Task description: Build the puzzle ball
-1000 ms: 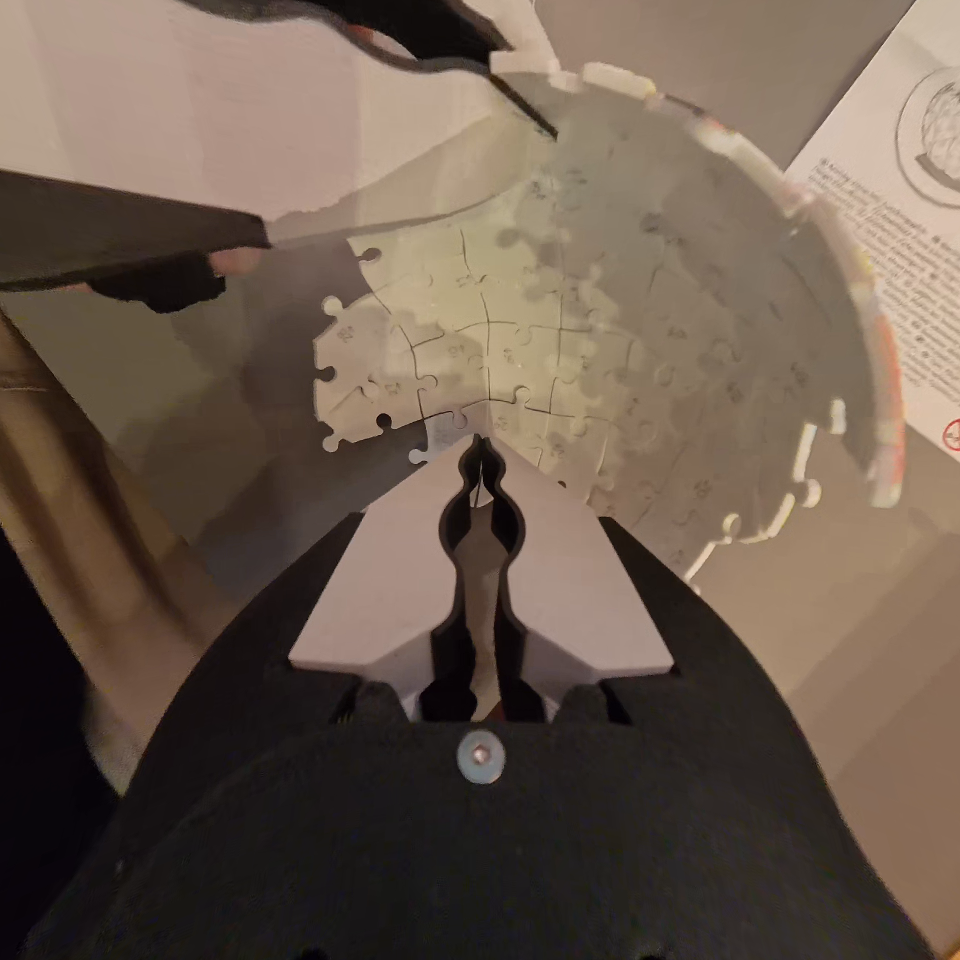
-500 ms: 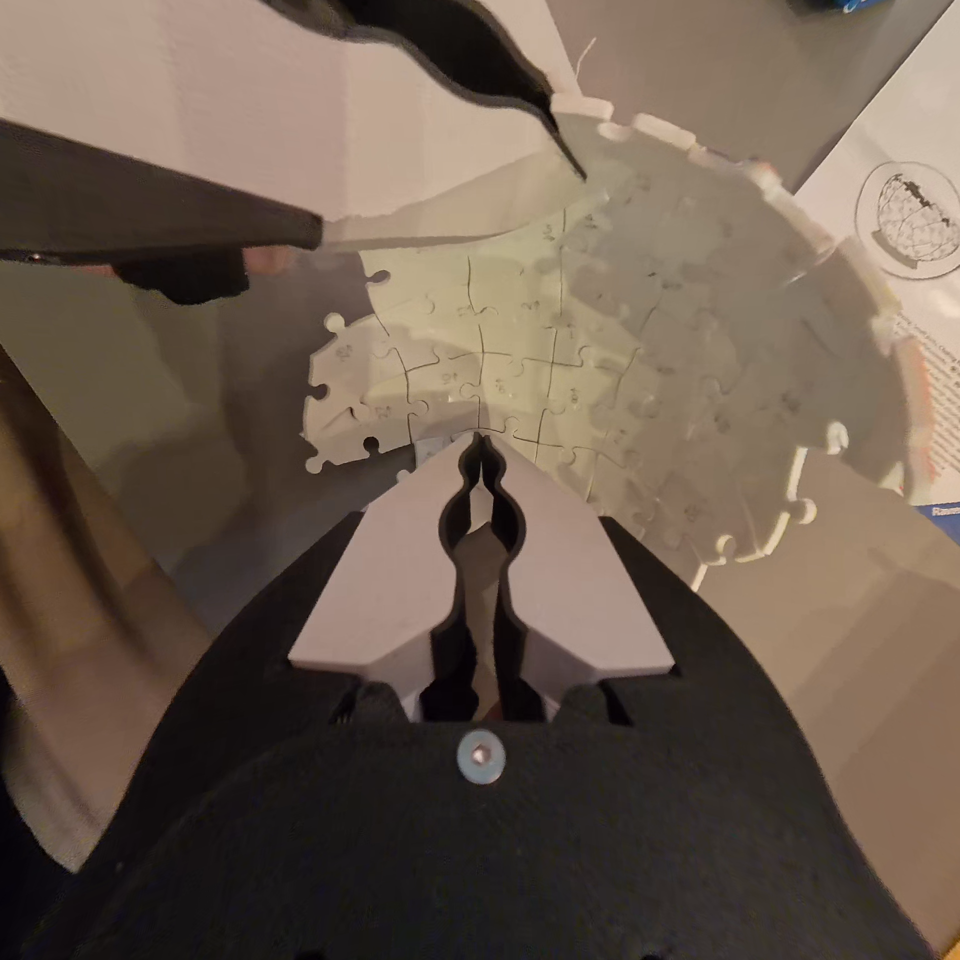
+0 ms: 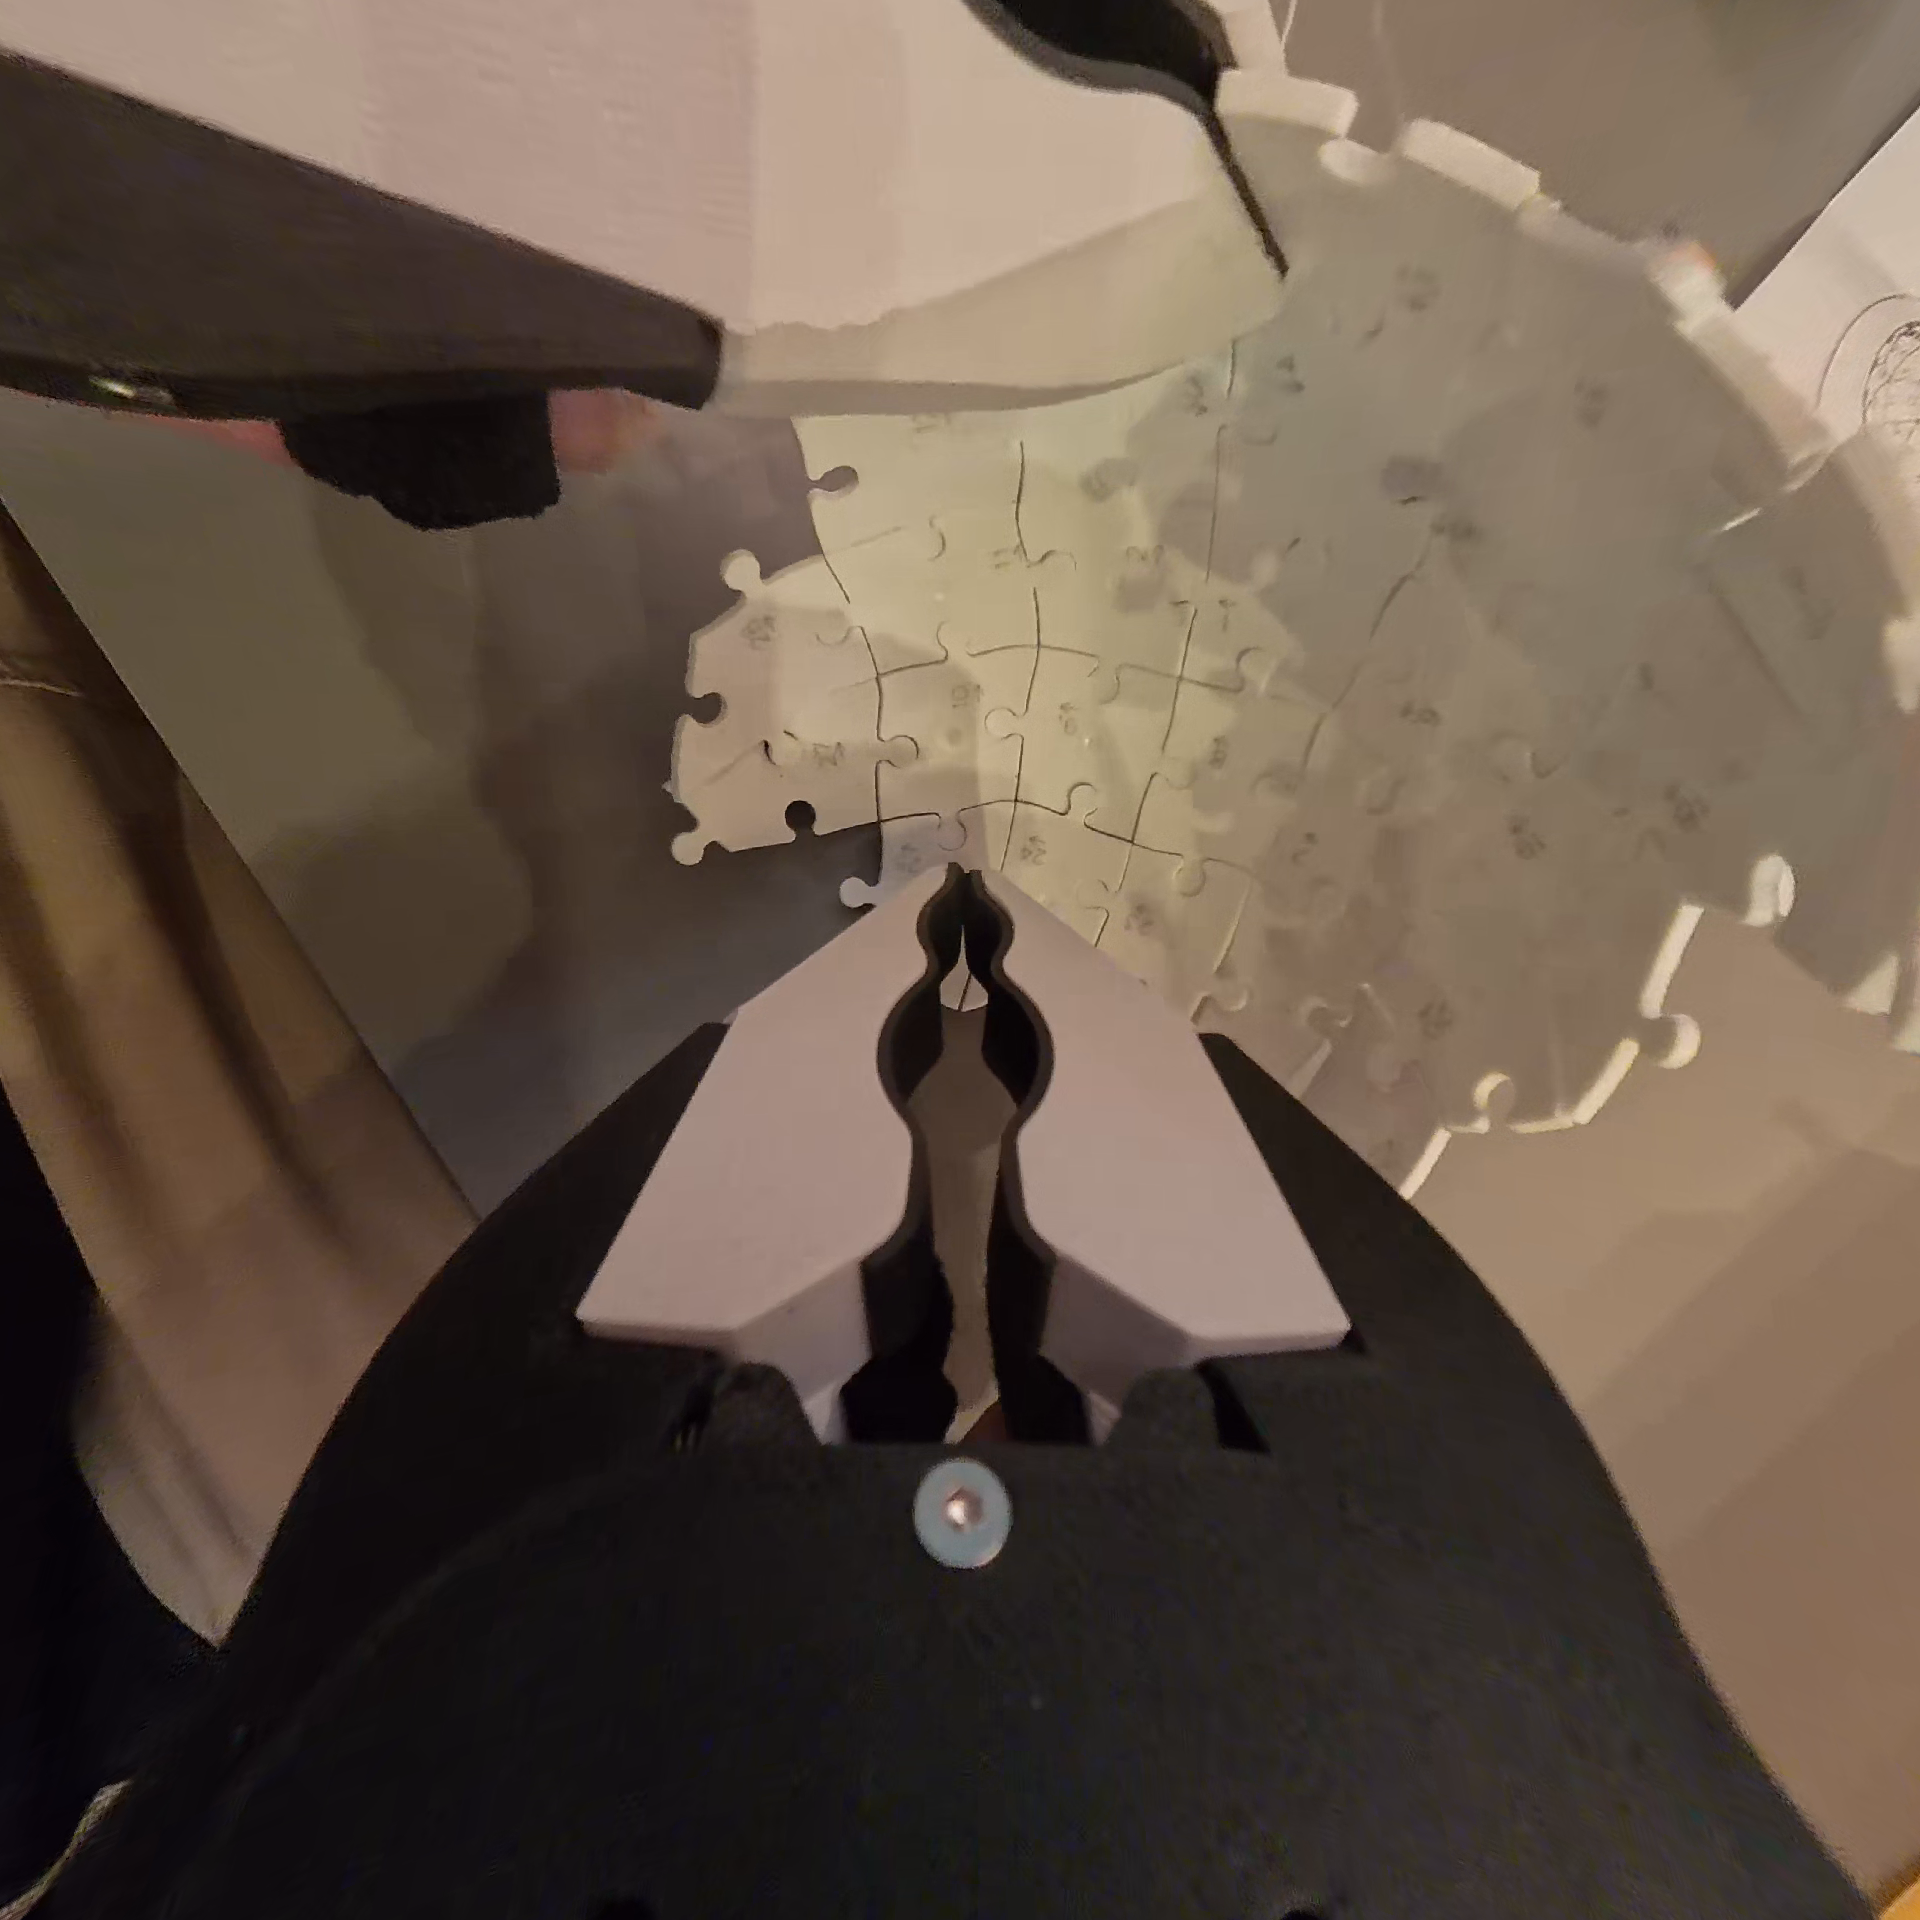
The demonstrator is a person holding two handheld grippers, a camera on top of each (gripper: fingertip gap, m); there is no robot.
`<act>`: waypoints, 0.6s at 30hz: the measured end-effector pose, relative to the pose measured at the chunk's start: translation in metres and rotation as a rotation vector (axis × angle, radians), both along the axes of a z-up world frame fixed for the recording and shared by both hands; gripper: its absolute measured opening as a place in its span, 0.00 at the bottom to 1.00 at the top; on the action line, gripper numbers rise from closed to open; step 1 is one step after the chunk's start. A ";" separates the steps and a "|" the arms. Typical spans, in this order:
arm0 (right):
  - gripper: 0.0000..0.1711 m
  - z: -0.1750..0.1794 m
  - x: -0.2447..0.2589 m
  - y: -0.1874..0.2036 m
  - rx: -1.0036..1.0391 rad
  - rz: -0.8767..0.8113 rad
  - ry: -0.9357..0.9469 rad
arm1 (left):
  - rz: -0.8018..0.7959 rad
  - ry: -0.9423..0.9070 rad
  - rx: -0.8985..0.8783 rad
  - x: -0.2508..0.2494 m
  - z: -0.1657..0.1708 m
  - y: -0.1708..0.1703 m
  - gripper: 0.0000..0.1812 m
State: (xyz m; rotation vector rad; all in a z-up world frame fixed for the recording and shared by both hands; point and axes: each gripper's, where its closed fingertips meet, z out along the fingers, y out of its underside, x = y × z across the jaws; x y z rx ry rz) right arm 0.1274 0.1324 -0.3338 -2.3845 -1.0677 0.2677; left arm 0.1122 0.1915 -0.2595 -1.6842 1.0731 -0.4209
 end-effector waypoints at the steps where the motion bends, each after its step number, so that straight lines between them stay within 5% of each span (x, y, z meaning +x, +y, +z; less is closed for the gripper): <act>1: 0.00 0.001 0.000 0.000 0.002 0.002 0.008 | 0.002 0.002 -0.001 -0.001 -0.001 0.000 0.01; 5: 0.00 0.026 0.008 0.003 0.061 -0.059 0.122 | 0.025 -0.005 -0.009 -0.006 -0.003 0.004 0.01; 18: 0.01 0.033 0.037 -0.001 0.091 -0.179 0.182 | 0.078 -0.089 -0.188 -0.016 -0.011 0.014 0.02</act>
